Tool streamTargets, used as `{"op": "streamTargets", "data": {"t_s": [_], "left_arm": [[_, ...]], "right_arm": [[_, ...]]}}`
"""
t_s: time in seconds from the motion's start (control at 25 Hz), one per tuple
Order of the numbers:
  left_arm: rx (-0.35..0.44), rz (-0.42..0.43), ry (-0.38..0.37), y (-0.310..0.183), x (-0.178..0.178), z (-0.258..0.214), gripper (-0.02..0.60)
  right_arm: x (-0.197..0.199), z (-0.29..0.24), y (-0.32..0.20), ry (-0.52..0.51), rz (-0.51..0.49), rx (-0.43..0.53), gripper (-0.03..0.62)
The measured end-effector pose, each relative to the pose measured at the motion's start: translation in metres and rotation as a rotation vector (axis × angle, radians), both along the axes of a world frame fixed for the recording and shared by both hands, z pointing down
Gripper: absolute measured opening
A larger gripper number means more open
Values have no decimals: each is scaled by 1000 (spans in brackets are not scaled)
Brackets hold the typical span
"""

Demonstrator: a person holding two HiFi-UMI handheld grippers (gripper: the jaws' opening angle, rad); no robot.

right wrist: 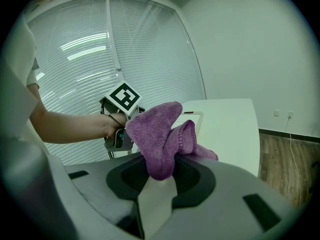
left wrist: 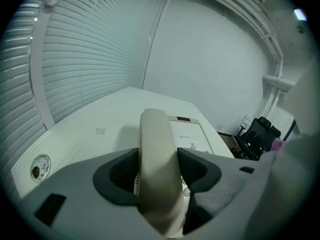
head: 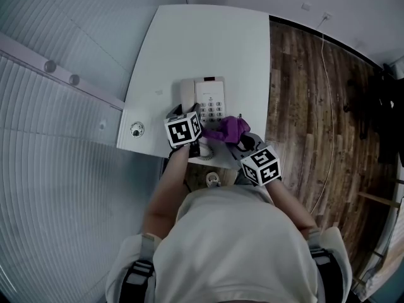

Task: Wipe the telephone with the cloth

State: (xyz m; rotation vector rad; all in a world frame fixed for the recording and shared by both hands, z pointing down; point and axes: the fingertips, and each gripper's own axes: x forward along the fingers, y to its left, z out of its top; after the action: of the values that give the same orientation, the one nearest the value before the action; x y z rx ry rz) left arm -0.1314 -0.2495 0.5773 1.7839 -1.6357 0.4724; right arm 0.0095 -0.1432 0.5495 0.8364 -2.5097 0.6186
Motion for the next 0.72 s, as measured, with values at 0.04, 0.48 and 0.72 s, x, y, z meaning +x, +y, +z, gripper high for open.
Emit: {"op": "streamTargets", "data": {"t_s": [0.04,0.48,0.72], "left_arm": [[-4,-5,-14,-1,-1,1,225],[-3,-37,-74,-2,-2,1,221],[26,-37,-25,3,-4,-5,219]], "right_arm": [[0,1,0,-2,0,-3,127],[1,5,-1,-8,3,-21,127],[1,4,1,-9,9,-16,127]]}}
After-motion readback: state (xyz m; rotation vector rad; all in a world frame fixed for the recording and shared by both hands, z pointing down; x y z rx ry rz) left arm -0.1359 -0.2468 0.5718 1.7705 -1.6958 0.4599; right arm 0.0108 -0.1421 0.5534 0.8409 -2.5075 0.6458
